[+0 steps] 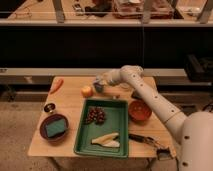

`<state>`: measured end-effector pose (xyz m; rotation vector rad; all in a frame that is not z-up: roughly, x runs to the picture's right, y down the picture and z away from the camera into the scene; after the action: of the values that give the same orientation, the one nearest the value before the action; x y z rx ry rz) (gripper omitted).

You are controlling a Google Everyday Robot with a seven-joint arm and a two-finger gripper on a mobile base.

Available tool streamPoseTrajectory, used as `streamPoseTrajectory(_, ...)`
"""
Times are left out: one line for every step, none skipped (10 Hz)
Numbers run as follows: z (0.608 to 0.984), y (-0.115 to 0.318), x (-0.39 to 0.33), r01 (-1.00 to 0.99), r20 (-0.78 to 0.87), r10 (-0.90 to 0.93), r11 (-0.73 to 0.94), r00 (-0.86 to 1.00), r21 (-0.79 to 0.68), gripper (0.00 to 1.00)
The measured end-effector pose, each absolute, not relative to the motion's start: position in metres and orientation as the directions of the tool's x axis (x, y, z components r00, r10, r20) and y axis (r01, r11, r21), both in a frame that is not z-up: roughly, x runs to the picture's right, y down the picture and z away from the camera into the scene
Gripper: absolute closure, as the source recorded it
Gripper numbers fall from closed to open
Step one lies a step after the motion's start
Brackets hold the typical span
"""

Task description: Place towel in plastic cup

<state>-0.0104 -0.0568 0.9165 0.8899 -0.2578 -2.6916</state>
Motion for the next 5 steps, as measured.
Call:
streamPoseTrajectory(0.918,-0.053,-0.012,0.208,-0.55,-0.326,-0.941,-0.769,0.266,0.98)
streamPoseTrajectory(0.919,-0.049,-0.013,0.2,-0.549,-0.323,-0.941,-0.771,0.272,0.98)
streamPoseTrajectory(0.92,-0.046,-0.013,0.194,-0.547,-0.32,-0.941,-0.774,0.277,0.98)
streamPoseTrajectory(0.922,-0.042,-0.013,0.187,-0.542,-0.318,-0.94,-0.778,0.284,0.98)
streamPoseTrajectory(0.923,-0.039,-0.012,0.181,-0.536,-0.318,-0.939,-0.782,0.292,0.97)
